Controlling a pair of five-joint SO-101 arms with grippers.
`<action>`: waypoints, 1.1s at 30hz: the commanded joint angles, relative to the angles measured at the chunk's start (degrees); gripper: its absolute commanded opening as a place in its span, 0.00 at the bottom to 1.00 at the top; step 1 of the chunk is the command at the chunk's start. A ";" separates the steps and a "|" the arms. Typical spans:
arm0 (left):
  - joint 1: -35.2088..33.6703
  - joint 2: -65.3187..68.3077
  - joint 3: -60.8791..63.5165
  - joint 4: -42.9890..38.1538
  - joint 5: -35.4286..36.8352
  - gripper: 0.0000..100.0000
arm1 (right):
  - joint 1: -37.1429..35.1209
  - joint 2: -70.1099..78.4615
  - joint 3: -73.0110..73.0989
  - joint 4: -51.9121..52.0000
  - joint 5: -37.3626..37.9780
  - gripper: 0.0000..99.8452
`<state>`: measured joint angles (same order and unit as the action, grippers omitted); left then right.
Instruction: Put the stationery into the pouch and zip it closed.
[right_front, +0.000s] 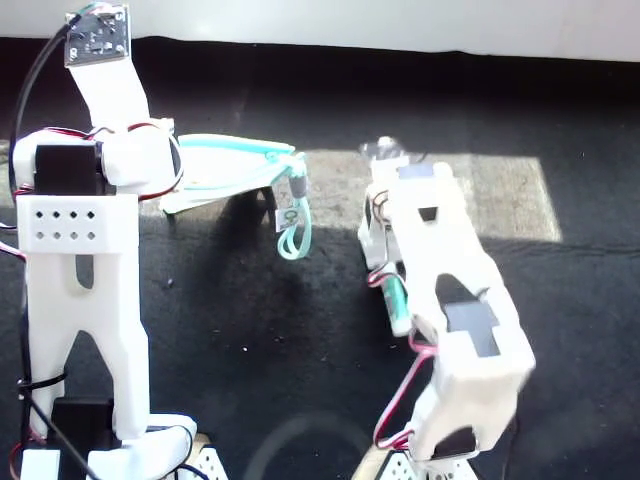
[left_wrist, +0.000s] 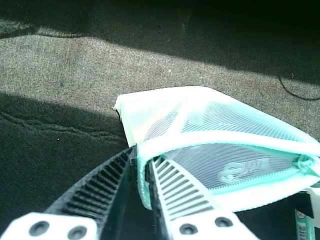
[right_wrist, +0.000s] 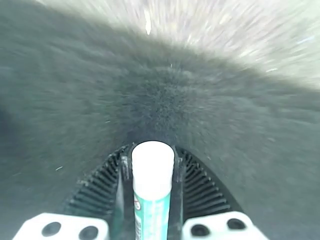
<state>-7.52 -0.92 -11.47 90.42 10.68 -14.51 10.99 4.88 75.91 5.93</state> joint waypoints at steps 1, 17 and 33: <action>0.13 4.62 1.10 1.58 0.62 0.01 | -0.92 -19.21 -5.05 2.42 0.18 0.01; 0.31 4.62 1.10 1.58 0.62 0.01 | -22.20 -39.87 -8.75 -30.99 -12.31 0.01; 0.40 4.62 1.10 1.58 0.62 0.01 | -26.59 -28.70 -9.27 -39.96 -12.48 0.01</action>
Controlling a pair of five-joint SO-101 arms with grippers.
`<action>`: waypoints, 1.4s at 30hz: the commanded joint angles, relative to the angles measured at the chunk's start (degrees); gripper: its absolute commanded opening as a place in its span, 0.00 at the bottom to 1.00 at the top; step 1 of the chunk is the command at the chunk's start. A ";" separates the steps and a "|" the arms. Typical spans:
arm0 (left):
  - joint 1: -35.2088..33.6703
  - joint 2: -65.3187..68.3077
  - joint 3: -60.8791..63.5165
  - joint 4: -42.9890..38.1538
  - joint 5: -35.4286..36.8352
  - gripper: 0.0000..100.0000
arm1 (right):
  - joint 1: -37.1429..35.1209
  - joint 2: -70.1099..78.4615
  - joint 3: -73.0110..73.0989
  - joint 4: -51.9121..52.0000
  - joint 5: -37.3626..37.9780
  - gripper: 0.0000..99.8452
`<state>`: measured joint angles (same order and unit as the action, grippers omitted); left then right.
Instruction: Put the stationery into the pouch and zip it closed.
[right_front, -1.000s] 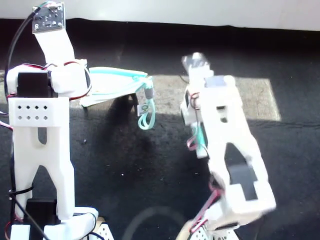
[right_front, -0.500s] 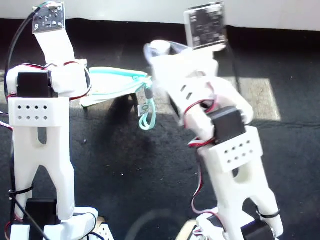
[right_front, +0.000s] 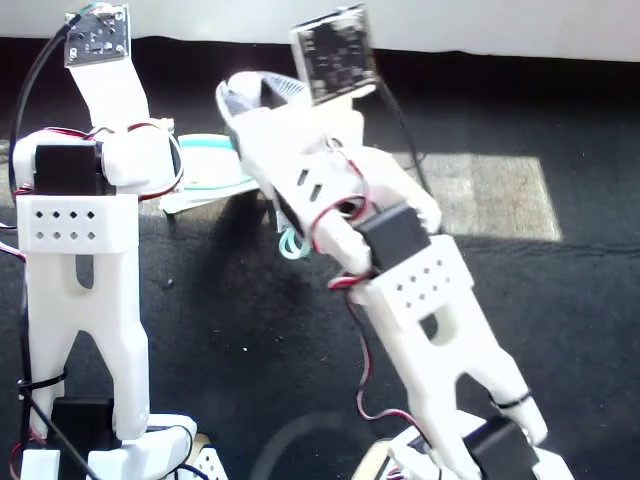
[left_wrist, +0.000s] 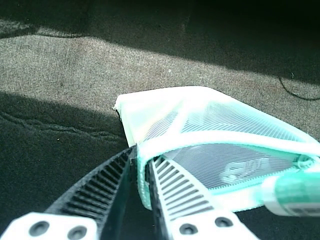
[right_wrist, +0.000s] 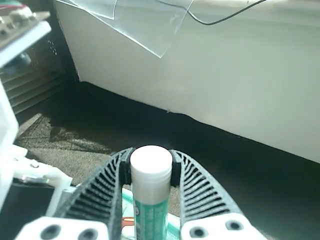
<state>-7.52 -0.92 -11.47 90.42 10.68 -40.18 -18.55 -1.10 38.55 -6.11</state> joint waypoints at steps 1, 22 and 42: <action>0.40 4.62 1.10 1.58 0.62 0.01 | -1.19 1.54 -3.30 -3.56 -0.44 0.01; 0.04 4.62 0.57 1.41 0.62 0.01 | -1.89 5.93 5.23 -6.73 -0.26 0.01; -0.04 13.14 0.40 1.14 0.70 0.01 | -5.58 -7.87 29.76 -11.65 14.59 0.10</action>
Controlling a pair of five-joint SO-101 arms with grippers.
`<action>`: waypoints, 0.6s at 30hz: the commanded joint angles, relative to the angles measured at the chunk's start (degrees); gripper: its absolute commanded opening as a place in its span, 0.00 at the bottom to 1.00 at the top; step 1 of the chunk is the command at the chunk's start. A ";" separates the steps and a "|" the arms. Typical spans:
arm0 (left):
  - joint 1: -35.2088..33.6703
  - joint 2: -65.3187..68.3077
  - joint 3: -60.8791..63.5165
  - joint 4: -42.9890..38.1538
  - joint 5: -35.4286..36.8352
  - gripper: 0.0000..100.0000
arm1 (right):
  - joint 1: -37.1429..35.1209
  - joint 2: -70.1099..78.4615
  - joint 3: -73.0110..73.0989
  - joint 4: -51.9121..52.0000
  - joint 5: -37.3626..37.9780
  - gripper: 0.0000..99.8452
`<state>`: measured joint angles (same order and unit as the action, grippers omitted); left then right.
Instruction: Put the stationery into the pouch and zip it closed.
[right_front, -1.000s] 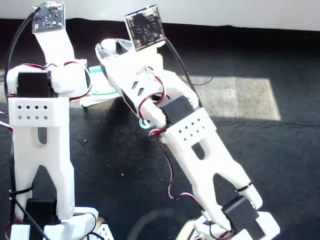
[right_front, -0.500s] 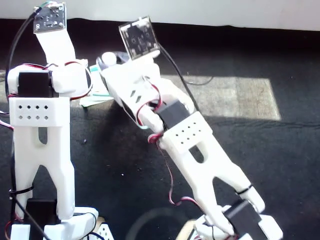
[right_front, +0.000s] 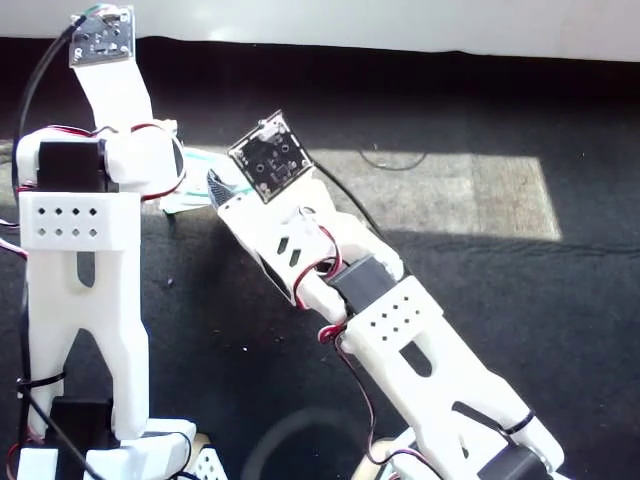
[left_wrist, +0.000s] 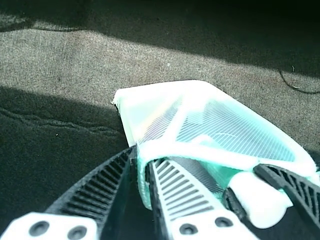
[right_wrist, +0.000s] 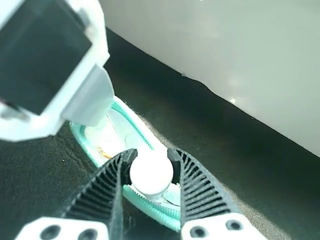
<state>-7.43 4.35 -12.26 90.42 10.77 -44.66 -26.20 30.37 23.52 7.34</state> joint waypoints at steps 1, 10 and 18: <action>-0.13 7.78 1.19 1.14 0.62 0.01 | -0.92 -0.13 -3.47 5.76 1.05 0.11; -0.13 7.78 1.19 1.23 0.62 0.01 | -0.75 -0.13 -20.79 18.42 -2.02 0.12; -0.13 7.78 1.19 1.14 0.62 0.01 | 3.74 -0.13 -31.96 24.13 -2.02 0.12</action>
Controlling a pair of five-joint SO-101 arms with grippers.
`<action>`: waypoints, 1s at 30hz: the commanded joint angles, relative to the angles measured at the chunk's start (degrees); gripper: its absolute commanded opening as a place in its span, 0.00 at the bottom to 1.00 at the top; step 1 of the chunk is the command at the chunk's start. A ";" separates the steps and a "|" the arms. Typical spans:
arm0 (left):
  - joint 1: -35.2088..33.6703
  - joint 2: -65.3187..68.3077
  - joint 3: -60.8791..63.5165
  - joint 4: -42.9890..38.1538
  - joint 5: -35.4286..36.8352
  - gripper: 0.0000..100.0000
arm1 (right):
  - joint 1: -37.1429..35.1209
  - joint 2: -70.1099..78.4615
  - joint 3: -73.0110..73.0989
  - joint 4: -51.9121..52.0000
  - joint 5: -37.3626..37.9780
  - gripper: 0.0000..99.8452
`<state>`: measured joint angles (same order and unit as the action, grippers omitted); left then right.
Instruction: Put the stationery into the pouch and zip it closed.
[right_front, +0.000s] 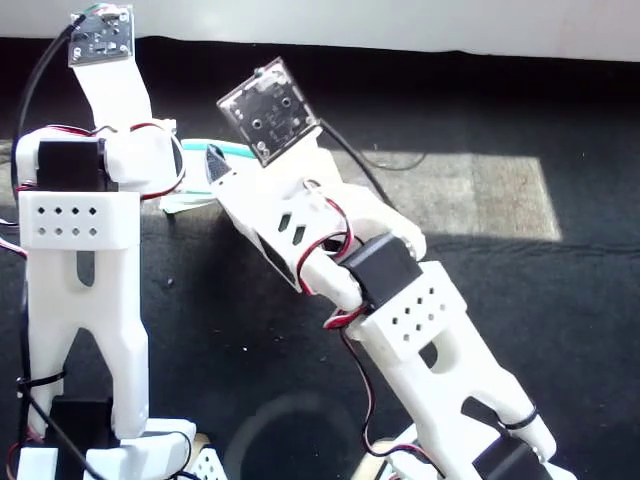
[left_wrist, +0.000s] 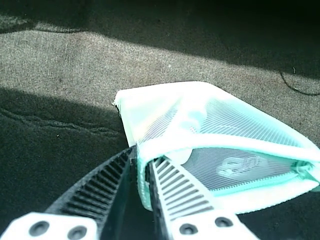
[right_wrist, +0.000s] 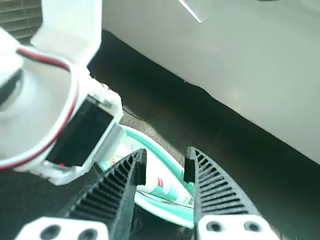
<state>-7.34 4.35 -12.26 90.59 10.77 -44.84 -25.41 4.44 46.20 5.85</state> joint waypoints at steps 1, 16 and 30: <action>-0.22 7.78 1.19 0.97 0.62 0.01 | 6.29 -0.84 -7.34 1.89 -0.53 0.12; -0.31 7.78 1.19 0.88 0.35 0.01 | 16.48 -0.84 5.85 16.48 -0.44 0.06; -1.80 8.31 1.19 0.88 0.35 0.01 | 8.57 4.26 12.44 11.91 -0.26 0.24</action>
<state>-7.43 4.35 -12.26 90.59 10.77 -34.99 -22.07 17.27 60.53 5.76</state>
